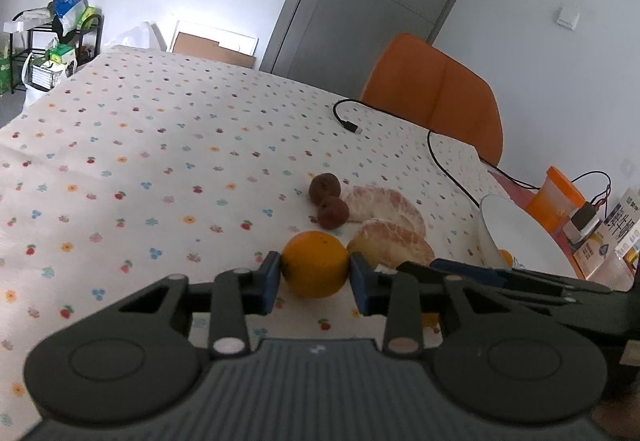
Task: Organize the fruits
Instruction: 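Grasp a large orange with the left tool while the right tool grasps a yellow-green plum, then carry both fruits over the plate and release the plum from the right tool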
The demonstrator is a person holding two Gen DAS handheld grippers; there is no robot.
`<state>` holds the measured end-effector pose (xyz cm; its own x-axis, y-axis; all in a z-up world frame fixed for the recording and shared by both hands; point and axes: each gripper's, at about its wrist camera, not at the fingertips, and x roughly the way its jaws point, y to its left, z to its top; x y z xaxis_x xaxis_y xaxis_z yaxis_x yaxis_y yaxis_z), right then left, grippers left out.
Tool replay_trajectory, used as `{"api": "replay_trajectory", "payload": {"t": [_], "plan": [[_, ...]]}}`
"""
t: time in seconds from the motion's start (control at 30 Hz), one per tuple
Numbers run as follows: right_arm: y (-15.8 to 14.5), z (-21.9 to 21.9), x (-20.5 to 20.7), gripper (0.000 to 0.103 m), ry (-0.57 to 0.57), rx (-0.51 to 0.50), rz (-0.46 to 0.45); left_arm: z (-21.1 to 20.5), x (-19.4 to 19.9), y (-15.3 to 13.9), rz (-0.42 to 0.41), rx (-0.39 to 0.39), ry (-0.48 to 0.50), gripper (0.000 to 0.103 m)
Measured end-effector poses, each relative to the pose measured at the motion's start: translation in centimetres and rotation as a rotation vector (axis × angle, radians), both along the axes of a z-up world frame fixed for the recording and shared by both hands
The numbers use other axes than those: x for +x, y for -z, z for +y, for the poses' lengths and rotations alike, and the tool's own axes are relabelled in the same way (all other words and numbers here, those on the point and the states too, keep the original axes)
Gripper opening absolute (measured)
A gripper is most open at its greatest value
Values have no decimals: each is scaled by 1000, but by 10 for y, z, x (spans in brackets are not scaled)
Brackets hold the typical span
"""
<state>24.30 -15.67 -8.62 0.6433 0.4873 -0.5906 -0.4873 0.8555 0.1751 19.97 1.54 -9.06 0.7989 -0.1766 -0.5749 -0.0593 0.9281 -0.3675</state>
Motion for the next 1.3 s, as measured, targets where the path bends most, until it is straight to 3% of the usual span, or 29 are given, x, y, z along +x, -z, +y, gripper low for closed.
{"api": "replay_trajectory", "payload": {"t": [0.23,0.57,1.3], "plan": [[0,8,-1,24,-15,-29,-10,6,-5,-6,-15,-3,-21,35],[-17,-8,-18,23,13,-8,-73,-1,-18,-18,-53,0,-10,35],[-36,-82,-57,24,157,67,-137,-61,-34,-43,-103,52,107,35]]}}
